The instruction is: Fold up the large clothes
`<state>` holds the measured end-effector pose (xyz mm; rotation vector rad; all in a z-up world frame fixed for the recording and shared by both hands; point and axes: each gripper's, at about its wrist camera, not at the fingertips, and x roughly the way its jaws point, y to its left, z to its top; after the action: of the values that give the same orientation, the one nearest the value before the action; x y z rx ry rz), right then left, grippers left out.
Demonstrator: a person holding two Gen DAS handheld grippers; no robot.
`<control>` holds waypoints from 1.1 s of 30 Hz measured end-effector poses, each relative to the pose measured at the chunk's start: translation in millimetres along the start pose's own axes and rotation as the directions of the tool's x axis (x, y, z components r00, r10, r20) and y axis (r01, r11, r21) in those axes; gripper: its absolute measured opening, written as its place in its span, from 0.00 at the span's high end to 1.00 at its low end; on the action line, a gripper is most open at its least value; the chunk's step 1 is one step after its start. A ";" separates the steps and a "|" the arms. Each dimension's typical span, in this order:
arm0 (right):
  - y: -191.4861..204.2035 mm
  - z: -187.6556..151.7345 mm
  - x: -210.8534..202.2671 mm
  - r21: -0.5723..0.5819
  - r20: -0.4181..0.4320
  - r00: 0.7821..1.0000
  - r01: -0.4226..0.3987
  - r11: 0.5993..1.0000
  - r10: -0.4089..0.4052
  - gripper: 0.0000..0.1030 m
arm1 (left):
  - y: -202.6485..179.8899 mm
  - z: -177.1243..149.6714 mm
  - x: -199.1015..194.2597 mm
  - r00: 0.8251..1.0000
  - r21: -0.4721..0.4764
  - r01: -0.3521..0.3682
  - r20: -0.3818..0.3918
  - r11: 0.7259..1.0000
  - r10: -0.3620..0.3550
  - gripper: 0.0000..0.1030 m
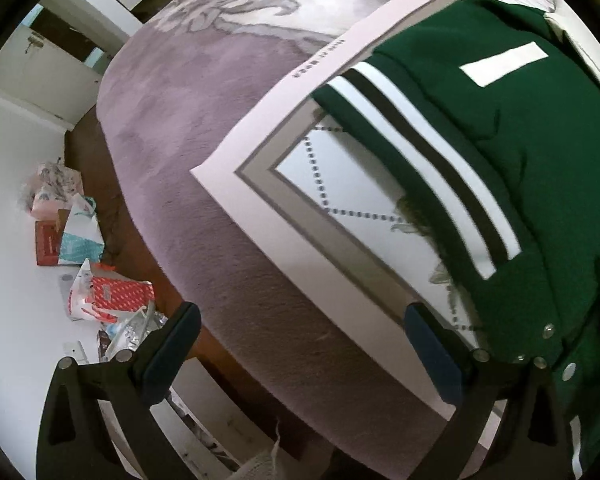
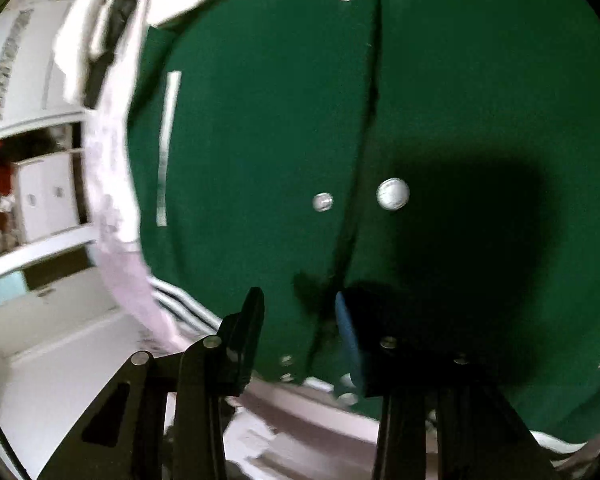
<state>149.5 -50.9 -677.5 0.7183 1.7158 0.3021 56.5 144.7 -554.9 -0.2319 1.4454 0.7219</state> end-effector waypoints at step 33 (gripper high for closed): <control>-218.1 -39.5 -201.8 0.240 0.147 0.933 0.289 0.927 -0.329 0.49 | -124.5 12.1 -12.5 0.988 0.313 -0.033 0.154 0.949 -0.016 0.00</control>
<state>70.2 -335.9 -628.8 0.5961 1.6668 -0.1695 138.5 51.6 -575.4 0.0772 1.3900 0.4945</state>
